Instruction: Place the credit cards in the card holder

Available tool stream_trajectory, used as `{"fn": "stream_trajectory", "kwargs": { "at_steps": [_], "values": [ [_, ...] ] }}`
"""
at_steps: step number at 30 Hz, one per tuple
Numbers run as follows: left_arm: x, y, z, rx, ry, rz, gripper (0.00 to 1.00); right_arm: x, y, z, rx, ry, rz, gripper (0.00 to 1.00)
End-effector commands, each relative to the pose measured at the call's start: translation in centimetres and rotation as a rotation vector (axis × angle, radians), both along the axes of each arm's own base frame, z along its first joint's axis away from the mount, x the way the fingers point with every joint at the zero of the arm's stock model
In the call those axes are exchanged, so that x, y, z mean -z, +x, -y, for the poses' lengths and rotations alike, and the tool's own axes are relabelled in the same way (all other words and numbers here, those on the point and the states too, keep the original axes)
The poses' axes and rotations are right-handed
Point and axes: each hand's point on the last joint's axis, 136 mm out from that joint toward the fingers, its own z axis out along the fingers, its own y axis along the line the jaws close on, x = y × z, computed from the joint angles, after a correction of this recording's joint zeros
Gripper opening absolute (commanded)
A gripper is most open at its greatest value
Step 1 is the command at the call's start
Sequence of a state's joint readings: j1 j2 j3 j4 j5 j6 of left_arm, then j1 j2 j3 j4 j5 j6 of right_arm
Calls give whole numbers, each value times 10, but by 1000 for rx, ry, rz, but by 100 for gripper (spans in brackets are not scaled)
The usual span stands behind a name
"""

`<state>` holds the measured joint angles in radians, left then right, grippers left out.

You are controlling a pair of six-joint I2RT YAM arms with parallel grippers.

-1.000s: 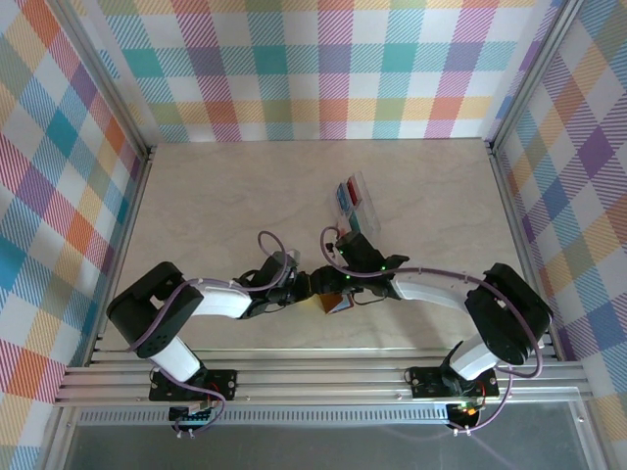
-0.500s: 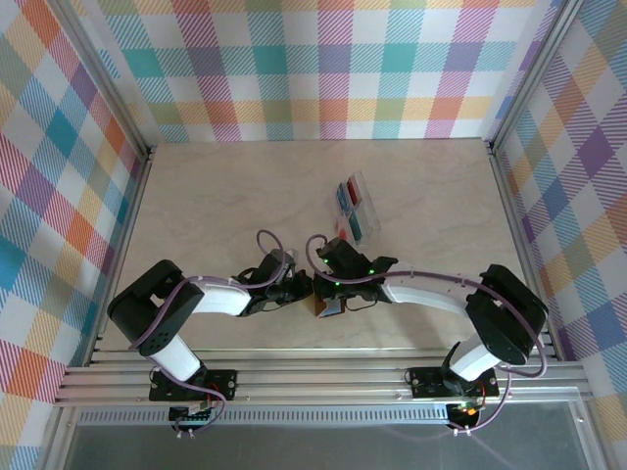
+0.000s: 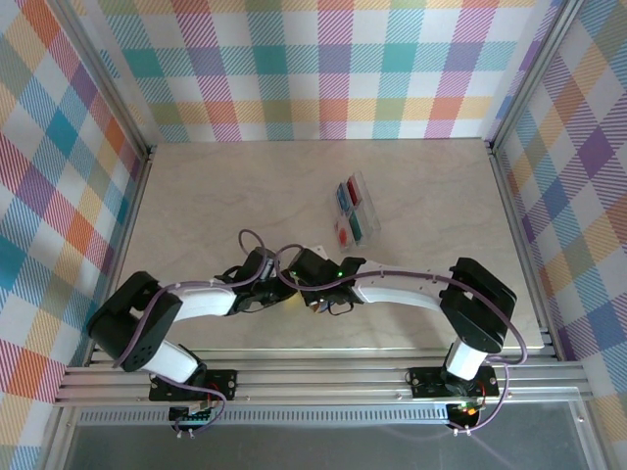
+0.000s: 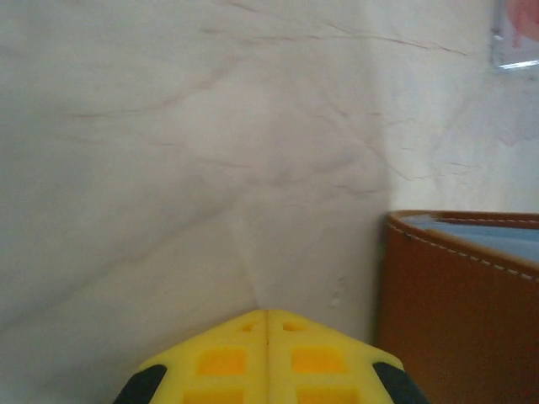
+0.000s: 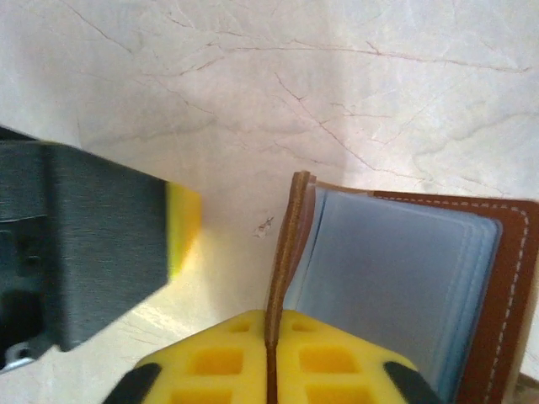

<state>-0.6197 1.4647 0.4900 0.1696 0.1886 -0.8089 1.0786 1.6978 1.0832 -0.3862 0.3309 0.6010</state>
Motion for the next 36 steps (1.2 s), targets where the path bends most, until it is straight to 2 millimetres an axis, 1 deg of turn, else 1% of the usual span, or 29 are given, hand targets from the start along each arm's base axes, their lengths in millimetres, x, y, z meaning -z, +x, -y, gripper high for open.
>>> {"fn": "stream_trajectory", "kwargs": {
  "at_steps": [1, 3, 6, 11, 12, 13, 15, 18, 21, 23, 24, 25, 27, 30, 31, 32, 36],
  "values": [
    [23, -28, -55, -70, 214, -103, 4, 14, -14, -13, -92, 32, -69, 28],
    [16, -28, -58, -78, 215, -89, 6, 13, -19, -22, -126, 73, -96, 34],
    [10, -28, -59, -80, 212, -81, 6, 14, -22, -31, -152, 118, -131, 40],
    [6, -27, -58, -85, 197, -77, 7, 17, -25, -36, -166, 169, -171, 46],
    [4, -26, -58, -87, 193, -75, 7, 18, -23, -35, -159, 156, -162, 45],
    [3, -26, -59, -88, 195, -77, 7, 20, -20, -31, -140, 126, -143, 44],
    [-2, -23, -61, -98, 192, -72, 7, 26, -13, -18, -93, 10, -80, 35],
    [-12, -20, -65, -111, 191, -56, 8, 31, -7, -6, -57, -79, -34, 27],
    [-22, -17, -68, -118, 190, -41, 8, 31, -4, 3, -31, -165, 15, 18],
    [-28, -14, -69, -128, 184, -25, 9, 27, 0, 11, -7, -228, 56, 11],
    [-26, -18, -73, -129, 202, -47, 9, 24, 2, 14, 4, -259, 81, 10],
    [-26, -18, -75, -132, 203, -47, 9, 21, 3, 18, 18, -296, 106, 8],
    [-27, -17, -77, -139, 206, -47, 9, 18, 5, 21, 21, -340, 133, 7],
    [-27, -16, -77, -140, 203, -51, 9, 24, 5, 19, 11, -370, 129, 11],
    [-27, -15, -77, -139, 204, -52, 9, 29, 4, 16, -2, -364, 115, 13],
    [-27, -15, -77, -141, 203, -53, 9, 33, 1, 13, -17, -355, 100, 17],
    [-27, -13, -78, -145, 203, -60, 9, 46, -12, -10, -97, -253, 22, 36]
  ]
}}
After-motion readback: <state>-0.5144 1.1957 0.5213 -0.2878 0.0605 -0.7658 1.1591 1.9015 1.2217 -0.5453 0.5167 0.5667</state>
